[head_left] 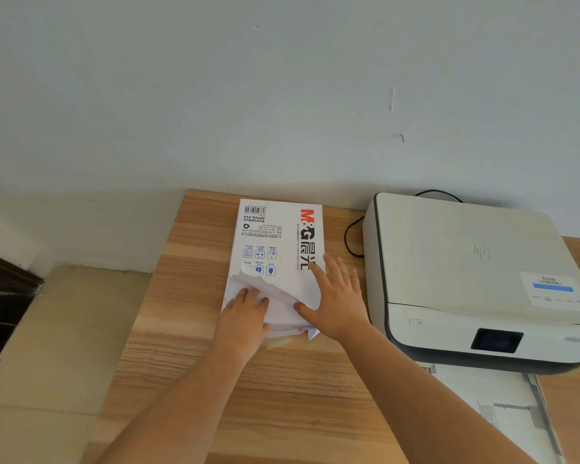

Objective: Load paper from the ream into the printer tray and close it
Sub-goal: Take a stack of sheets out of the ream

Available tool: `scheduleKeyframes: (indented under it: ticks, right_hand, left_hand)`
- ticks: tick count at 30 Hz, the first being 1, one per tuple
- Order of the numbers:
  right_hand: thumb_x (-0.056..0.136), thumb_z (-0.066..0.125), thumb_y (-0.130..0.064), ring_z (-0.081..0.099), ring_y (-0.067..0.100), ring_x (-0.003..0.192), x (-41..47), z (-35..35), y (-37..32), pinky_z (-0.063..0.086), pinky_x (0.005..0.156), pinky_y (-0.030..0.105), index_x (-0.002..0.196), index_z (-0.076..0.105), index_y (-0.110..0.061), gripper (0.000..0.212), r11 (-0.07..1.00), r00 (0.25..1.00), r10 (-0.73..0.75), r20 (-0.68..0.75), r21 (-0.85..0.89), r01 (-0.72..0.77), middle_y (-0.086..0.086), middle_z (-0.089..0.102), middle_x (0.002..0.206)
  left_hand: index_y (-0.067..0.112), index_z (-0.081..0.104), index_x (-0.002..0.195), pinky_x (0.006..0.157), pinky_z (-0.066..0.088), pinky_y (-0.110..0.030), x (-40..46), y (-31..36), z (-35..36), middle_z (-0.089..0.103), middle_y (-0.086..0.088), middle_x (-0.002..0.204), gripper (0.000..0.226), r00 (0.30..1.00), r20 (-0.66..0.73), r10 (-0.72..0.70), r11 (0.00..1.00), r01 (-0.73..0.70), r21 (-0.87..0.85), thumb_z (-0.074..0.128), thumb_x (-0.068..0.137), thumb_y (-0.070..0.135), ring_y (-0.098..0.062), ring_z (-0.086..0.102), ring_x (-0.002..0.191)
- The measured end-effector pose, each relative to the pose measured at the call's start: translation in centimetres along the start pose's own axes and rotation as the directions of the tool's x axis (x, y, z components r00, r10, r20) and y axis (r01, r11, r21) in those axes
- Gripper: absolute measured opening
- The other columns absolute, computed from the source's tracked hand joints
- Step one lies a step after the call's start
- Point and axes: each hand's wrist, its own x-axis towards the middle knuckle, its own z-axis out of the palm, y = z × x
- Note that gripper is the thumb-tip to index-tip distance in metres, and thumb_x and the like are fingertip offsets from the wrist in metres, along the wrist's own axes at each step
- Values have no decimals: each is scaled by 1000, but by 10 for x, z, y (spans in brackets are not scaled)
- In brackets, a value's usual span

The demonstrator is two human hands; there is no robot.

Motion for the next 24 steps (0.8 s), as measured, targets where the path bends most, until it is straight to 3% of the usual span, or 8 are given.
scheduleKeyframes:
  ticks: [8, 12, 17, 21, 24]
  right_hand:
    - [82, 48, -67, -10, 24, 149, 1, 0, -1, -5, 119, 51, 151, 14, -32, 85, 1000, 1000, 4, 12, -2, -4, 2, 1, 163]
    - [82, 47, -68, -10, 24, 149, -1, 1, 0, -6, 118, 51, 151, 15, -32, 85, 1000, 1000, 0, 5, -1, 0, 3, 2, 163]
    - [82, 48, -68, -9, 24, 149, -1, 0, -1, -6, 118, 51, 151, 15, -32, 85, 1000, 1000, -7, 15, 1, 7, 3, 3, 163]
    - [81, 50, -68, -7, 24, 149, -3, 2, -1, -5, 118, 51, 151, 14, -33, 86, 1000, 1000, -23, 18, 6, 23, 3, 5, 163]
    - [79, 50, -69, -1, 25, 149, -7, 5, -2, -3, 119, 50, 150, 16, -34, 86, 999, 998, -49, 32, 16, 48, 2, 7, 162]
  left_hand:
    - [16, 54, 124, 82, 50, -37, 6, -9, -8, 39, -4, 139, 36, 995, 68, 76, 996, -79, 48, 40, 98, 37, -22, 37, 126]
    - [15, 59, 116, 71, 53, -36, 4, -14, -1, 46, -3, 130, 24, 987, 42, 152, 984, -155, 84, 48, 97, 26, -22, 45, 113]
    - [14, 54, 121, 62, 38, -34, 1, -10, -5, 49, -5, 123, 30, 978, 71, 196, 965, -206, 164, 51, 92, 8, -26, 46, 110]
    - [10, 61, 107, 54, 38, -34, -3, -7, -10, 59, -6, 109, 30, 974, -7, 225, 966, -222, 131, 62, 79, 1, -27, 57, 95]
    - [16, 68, 71, 34, 33, -25, -4, -6, -13, 65, 0, 71, 39, 968, -11, 250, 956, -245, 158, 87, 40, 4, -20, 61, 60]
